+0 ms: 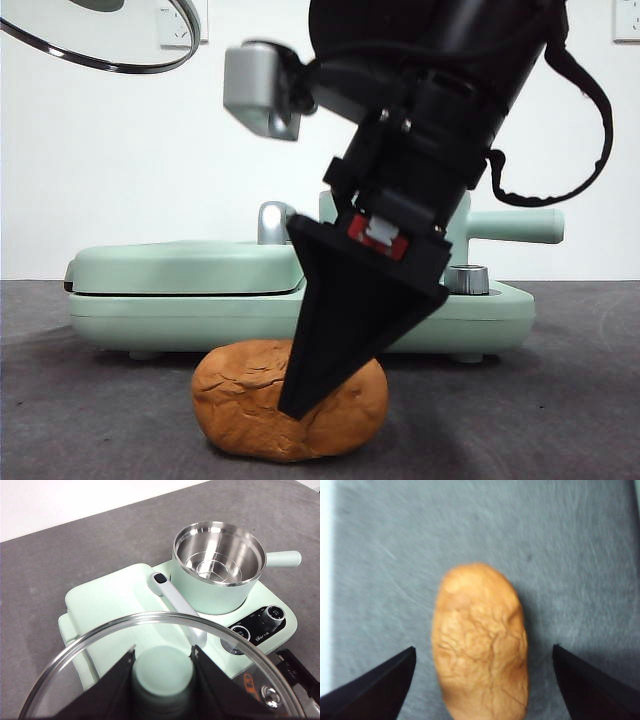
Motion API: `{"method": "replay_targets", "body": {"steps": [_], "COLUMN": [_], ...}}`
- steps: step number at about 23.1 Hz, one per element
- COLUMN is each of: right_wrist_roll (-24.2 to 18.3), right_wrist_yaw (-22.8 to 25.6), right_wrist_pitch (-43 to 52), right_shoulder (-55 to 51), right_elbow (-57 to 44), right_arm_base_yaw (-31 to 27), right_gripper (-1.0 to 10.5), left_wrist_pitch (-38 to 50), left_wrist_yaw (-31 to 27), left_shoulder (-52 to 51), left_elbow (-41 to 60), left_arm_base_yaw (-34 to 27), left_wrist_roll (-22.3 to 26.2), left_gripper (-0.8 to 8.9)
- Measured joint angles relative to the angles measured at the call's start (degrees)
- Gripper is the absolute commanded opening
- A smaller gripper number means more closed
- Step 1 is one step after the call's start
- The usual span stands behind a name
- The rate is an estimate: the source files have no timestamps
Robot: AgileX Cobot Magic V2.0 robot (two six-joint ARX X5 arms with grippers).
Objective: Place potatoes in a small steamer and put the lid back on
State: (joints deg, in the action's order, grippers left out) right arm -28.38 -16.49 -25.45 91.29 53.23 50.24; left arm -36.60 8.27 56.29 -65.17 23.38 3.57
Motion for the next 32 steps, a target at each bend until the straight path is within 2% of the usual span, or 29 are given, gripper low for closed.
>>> {"method": "replay_targets", "body": {"steps": [4,8,11,13,19,21,29,32], "right_wrist_roll": [0.1,1.7,4.2,7.1,23.0,26.3,28.7,28.8], "right_wrist_yaw": [0.0,0.1,0.2,0.7,10.0,11.2,11.7,9.7], "right_wrist_pitch": [-0.4,-2.6,-6.8,-8.5,-8.2,-9.0,-12.8,-13.7], "right_shoulder": [1.3,0.7,-4.2,-8.8,-23.6,-25.2,-18.4,-13.6], "right_elbow": [0.0,0.2,0.3,0.6,1.2,3.0,13.7,19.9], "right_arm_base_yaw": [0.0,-0.1,-1.0,-1.9,-7.8,-9.9,-17.8,-20.9], "right_gripper": [1.8,1.7,1.7,1.7,1.7,1.7,1.7,1.7], "left_wrist_pitch": [0.0,0.0,0.0,0.0,0.0,0.0,0.0,0.0], "left_wrist_yaw": [0.0,0.0,0.0,0.0,0.0,0.0,0.0,0.0], "left_shoulder": [0.0,0.0,0.0,0.0,0.0,0.0,0.0,0.0], "left_elbow": [0.0,0.0,0.0,0.0,0.0,0.0,0.0,0.0], "left_arm_base_yaw": [0.0,0.0,0.0,0.0,0.0,0.0,0.0,0.0], "left_wrist_roll": [0.0,0.0,0.0,0.0,0.0,0.0,0.0,0.0], "left_gripper": [0.09,0.09,0.09,0.09,0.09,0.09,0.09,0.09]}}
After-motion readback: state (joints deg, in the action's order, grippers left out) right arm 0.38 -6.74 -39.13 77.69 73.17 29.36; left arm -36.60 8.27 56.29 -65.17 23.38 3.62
